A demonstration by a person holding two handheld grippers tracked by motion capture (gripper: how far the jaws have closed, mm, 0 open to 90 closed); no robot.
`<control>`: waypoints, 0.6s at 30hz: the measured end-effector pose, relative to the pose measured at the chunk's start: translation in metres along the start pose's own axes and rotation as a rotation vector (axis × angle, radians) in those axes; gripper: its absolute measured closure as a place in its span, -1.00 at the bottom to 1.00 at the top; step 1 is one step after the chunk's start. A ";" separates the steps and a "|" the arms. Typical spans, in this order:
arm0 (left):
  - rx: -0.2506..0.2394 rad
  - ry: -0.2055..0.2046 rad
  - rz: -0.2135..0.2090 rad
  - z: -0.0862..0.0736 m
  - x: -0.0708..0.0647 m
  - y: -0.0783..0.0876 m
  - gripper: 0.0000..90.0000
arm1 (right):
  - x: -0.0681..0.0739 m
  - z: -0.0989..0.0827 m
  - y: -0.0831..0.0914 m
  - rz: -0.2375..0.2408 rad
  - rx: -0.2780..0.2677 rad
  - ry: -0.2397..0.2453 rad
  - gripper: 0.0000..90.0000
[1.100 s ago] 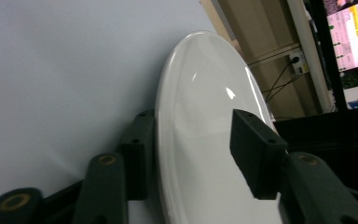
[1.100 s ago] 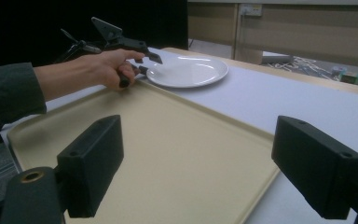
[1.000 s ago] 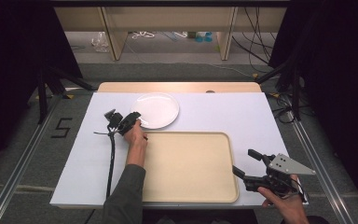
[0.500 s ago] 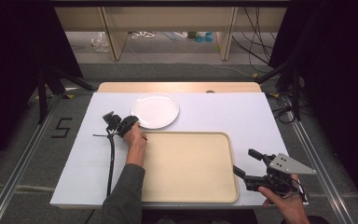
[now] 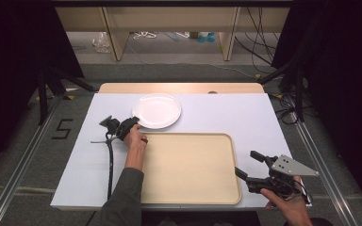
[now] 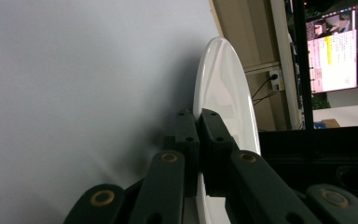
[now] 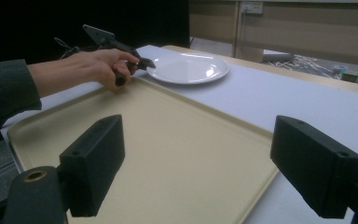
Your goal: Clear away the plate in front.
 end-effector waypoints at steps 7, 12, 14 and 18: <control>0.008 0.026 -0.031 0.001 -0.003 0.003 0.92 | 0.000 0.001 0.000 0.013 -0.010 -0.002 -0.59; 0.010 0.055 -0.049 0.002 -0.003 0.009 0.90 | 0.001 0.001 0.000 0.012 -0.004 -0.007 -0.59; 0.017 0.090 -0.077 0.002 -0.003 0.012 0.90 | 0.002 0.001 -0.001 0.018 -0.019 -0.011 -0.59; 0.008 0.111 -0.099 0.003 -0.007 0.018 0.91 | 0.003 0.001 -0.001 0.018 -0.018 -0.013 -0.59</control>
Point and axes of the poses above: each handheld gripper's, and its own axes: y roughly backward along the jaws, z roughly out of its top, x roughly to its left, the point moved 9 cm from there along -y, roughly forward along the jaws, and after that the axes turned 13 degrees about -x, right-handed, at the moved point
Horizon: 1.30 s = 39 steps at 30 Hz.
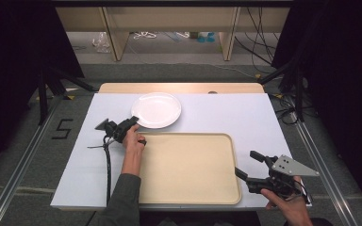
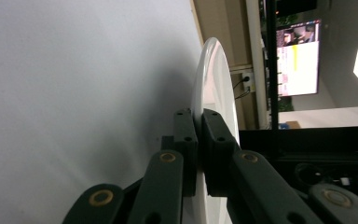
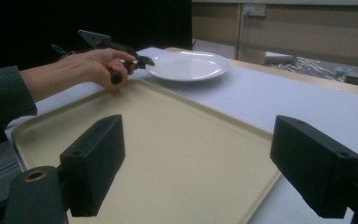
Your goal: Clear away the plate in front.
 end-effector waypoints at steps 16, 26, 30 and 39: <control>0.021 0.036 -0.101 -0.016 -0.029 0.036 0.89 | 0.002 -0.001 0.002 0.005 0.023 0.013 -0.59; 0.033 0.039 -0.132 -0.030 -0.024 0.063 0.89 | 0.002 0.000 0.002 0.004 0.019 0.010 -0.59; 0.038 0.059 -0.138 -0.035 -0.018 0.076 0.89 | 0.002 -0.001 0.003 0.007 0.035 0.012 -0.59; 0.017 0.071 -0.150 -0.042 -0.004 0.103 0.89 | 0.002 -0.001 0.002 0.005 0.027 0.024 -0.59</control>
Point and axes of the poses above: each handheld gripper's, and its own axes: y roughly backward along the jaws, z roughly out of its top, x roughly to its left, the point moved 9 cm from there along -y, roughly forward along the jaws, and after that the axes turned 13 degrees about -x, right-handed, at the moved point
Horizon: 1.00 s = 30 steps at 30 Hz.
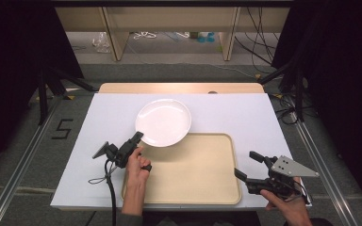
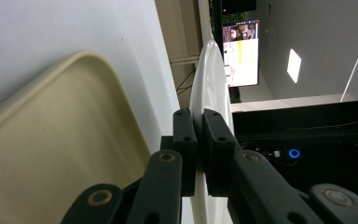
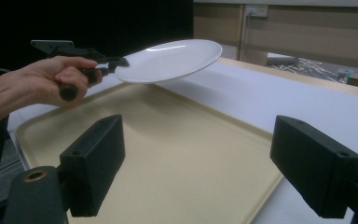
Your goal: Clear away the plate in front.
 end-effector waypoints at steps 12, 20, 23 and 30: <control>0.018 0.026 -0.038 -0.016 0.007 0.031 0.89 | 0.000 0.000 -0.001 0.001 0.002 0.004 -0.59; 0.040 0.008 -0.050 -0.022 0.012 0.062 0.89 | 0.000 0.001 -0.002 -0.001 -0.020 0.013 -0.59; 0.050 0.018 -0.053 -0.027 0.015 0.071 0.89 | 0.002 0.000 -0.002 -0.001 -0.012 0.006 -0.59; 0.096 0.004 -0.055 -0.037 0.019 0.087 0.89 | 0.003 0.001 -0.001 0.012 -0.007 0.007 -0.59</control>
Point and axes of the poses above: each handheld gripper's, and its own axes: y roughly backward along the jaws, z roughly out of its top, x roughly to its left, the point moved 9 cm from there along -y, roughly forward along the jaws, and after that the axes turned 13 degrees about -x, right-handed, at the moved point
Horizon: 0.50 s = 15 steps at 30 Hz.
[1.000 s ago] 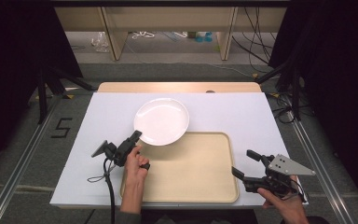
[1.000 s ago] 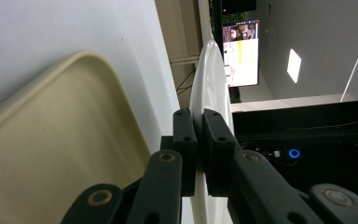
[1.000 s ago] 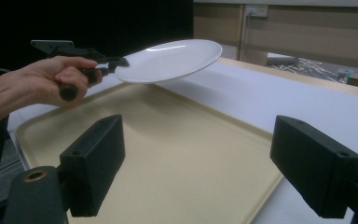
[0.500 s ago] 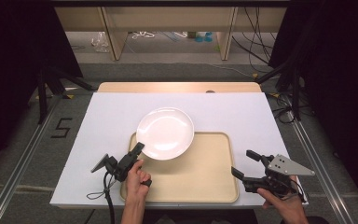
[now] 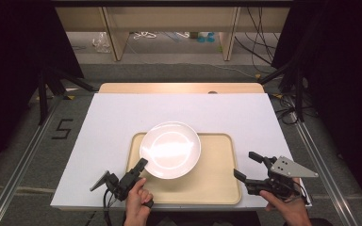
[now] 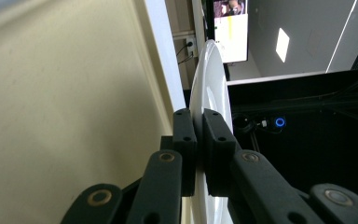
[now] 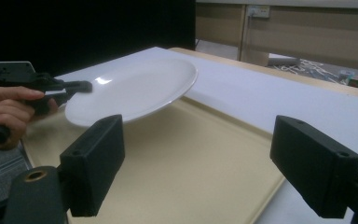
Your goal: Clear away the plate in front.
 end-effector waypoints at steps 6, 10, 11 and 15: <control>0.018 -0.036 0.036 -0.011 0.009 0.009 0.89 | 0.001 -0.001 0.002 -0.002 0.010 -0.009 -0.59; 0.014 -0.042 0.049 -0.015 0.013 0.012 0.88 | 0.001 -0.001 0.001 -0.001 0.008 -0.013 -0.59; 0.018 -0.040 0.051 -0.016 0.014 0.013 0.88 | 0.001 -0.001 0.001 0.000 0.008 -0.013 -0.59; 0.022 -0.047 0.049 -0.019 0.014 0.014 0.88 | 0.002 -0.001 0.001 0.003 0.008 -0.016 -0.59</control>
Point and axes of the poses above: each handheld gripper's, and its own axes: y roughly backward along the jaws, z roughly out of its top, x roughly to its left, the point moved 9 cm from there along -y, roughly forward along the jaws, and after that the axes turned 13 degrees about -x, right-handed, at the moved point
